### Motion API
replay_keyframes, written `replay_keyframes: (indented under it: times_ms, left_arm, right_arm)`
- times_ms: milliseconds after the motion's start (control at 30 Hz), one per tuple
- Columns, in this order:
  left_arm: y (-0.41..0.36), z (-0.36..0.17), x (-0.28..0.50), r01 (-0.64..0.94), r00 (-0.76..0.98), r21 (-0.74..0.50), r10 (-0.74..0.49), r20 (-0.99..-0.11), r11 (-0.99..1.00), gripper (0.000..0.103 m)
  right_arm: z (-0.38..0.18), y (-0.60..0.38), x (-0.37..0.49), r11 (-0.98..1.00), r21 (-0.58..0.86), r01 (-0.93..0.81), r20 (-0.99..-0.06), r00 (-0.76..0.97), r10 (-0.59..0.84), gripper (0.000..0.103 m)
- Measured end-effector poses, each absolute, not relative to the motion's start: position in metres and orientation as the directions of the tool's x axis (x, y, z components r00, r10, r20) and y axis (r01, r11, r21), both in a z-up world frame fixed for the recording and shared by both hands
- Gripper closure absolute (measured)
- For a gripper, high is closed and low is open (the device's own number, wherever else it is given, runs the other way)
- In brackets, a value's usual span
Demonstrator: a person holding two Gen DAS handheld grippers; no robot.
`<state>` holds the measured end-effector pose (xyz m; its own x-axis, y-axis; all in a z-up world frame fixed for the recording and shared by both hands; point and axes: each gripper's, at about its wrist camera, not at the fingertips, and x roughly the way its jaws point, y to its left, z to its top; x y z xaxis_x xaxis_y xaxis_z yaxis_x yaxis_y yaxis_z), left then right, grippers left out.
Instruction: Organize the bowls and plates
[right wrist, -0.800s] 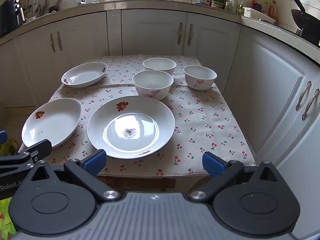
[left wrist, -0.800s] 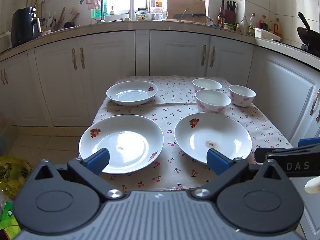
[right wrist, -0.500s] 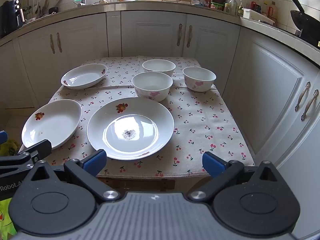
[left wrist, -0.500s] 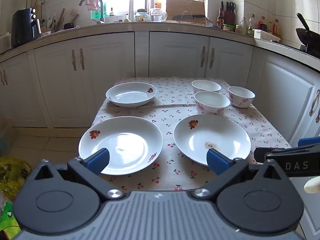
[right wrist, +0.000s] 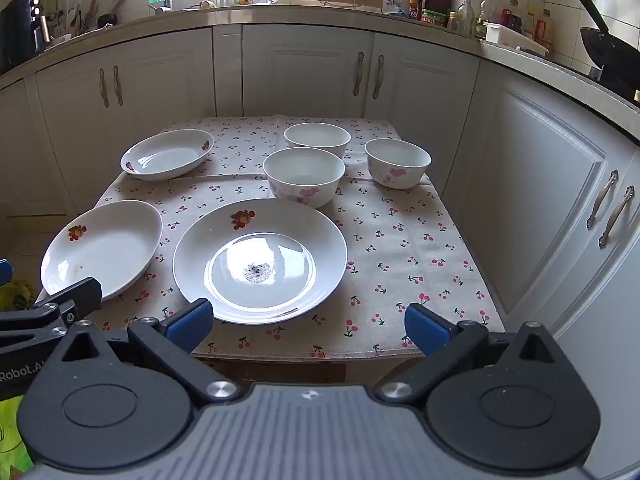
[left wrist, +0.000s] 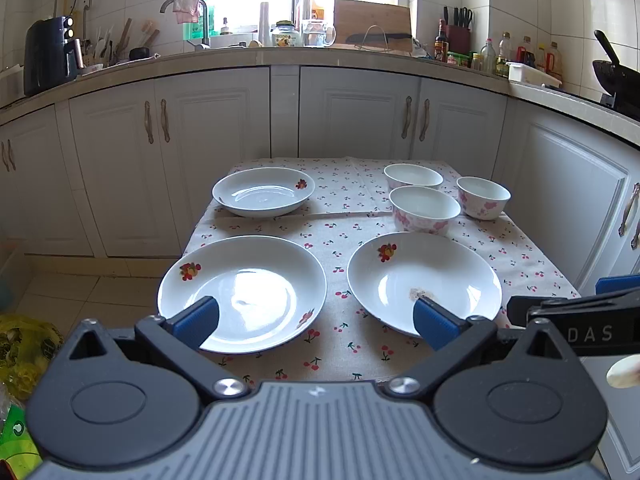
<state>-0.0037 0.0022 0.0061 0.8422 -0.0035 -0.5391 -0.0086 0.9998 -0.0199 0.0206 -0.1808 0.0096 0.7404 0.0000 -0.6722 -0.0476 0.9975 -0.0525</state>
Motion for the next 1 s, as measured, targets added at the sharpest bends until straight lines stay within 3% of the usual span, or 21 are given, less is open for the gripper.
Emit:
replay_keyframes:
  times_ms: [1000]
  left_arm:
    - [0.0013,0.0083,-0.0058,-0.005,0.849,-0.025,-0.009,-0.528,1.0,0.001]
  right_arm:
    - [0.0116,-0.1809,0.0185,0.997,-0.059,-0.046,-0.661,0.75,-0.004,0.0]
